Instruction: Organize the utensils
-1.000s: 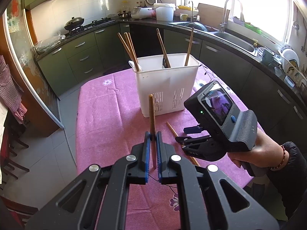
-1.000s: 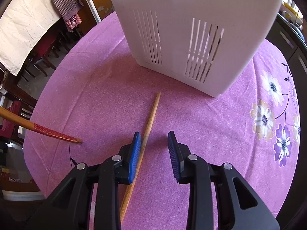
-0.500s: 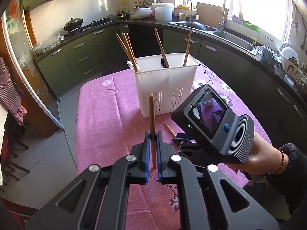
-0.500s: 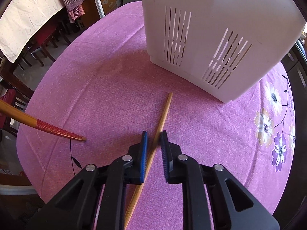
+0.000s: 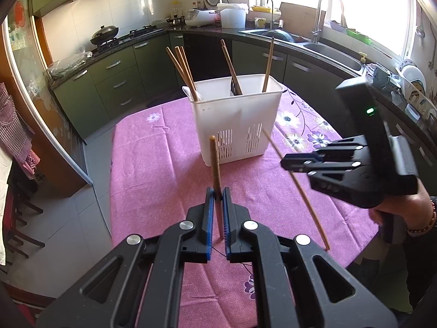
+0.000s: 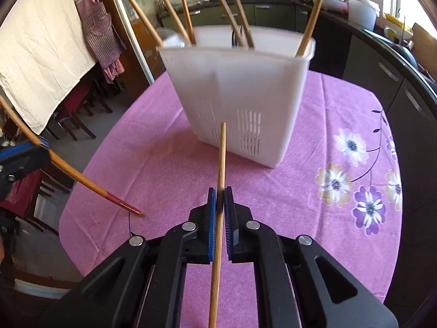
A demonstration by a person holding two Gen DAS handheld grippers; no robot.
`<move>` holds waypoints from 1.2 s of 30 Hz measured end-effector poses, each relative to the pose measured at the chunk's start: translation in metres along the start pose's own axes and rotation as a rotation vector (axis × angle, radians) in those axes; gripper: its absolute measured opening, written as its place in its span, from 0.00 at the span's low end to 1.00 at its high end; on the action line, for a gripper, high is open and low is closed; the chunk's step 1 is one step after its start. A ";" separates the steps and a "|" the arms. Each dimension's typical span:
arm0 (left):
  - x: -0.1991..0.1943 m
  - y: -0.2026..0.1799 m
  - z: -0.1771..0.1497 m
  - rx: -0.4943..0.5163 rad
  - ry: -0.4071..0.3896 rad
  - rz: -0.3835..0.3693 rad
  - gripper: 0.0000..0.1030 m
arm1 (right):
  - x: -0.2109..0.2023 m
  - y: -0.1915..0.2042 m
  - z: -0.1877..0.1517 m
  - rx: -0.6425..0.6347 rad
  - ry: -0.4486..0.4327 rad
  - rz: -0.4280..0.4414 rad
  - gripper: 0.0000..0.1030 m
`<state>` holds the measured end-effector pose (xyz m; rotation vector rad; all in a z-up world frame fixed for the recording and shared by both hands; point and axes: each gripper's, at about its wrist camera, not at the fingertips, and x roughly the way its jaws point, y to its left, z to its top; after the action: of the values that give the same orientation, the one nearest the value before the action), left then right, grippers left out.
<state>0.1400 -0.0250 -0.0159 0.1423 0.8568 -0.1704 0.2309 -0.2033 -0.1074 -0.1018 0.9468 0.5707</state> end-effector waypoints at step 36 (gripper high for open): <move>0.002 -0.007 0.005 0.038 0.009 0.002 0.06 | 0.051 -0.112 0.010 0.201 0.207 -0.135 0.14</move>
<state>0.1431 -0.0326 -0.0147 0.1795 0.8623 -0.1846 0.3177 -0.2737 -0.1600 -0.0439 1.1838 0.3425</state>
